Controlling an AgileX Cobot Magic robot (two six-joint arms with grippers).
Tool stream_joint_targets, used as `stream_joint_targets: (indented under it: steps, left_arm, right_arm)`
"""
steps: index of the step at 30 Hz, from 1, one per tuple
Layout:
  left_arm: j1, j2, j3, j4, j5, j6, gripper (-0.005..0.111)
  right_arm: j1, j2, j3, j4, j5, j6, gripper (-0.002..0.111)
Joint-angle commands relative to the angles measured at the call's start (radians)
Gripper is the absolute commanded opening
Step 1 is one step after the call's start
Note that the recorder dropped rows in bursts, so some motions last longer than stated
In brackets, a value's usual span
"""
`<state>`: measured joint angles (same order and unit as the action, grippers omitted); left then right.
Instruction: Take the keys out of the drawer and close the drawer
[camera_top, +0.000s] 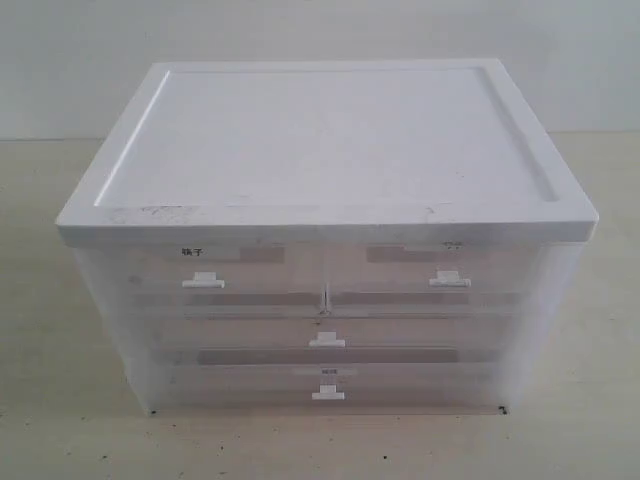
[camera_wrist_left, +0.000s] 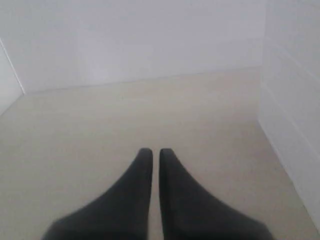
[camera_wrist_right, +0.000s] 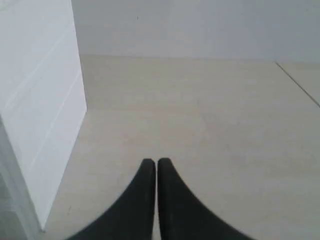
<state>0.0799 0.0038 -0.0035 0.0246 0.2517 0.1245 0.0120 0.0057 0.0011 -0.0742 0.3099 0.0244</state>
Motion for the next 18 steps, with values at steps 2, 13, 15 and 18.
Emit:
stream_joint_targets:
  steps: [2,13,15,18]
  left_arm:
    - [0.004,-0.004,0.004,-0.107,-0.207,-0.056,0.005]
    - [0.004,-0.004,0.004,-0.237,-0.537,-0.476,0.005]
    - [0.004,-0.004,0.004,-0.237,-0.555,-0.564,0.005]
    - [0.004,-0.004,0.004,-0.237,-0.558,-0.662,0.005]
  right_arm:
    - [-0.002,-0.006,-0.001,-0.012,-0.257,-0.009,0.0]
    - [-0.002,-0.006,-0.001,-0.01,-0.683,0.087,0.0]
    - [-0.002,-0.006,-0.001,-0.01,-0.724,0.187,0.0]
    - [-0.002,-0.006,-0.001,0.001,-0.749,0.375,0.0]
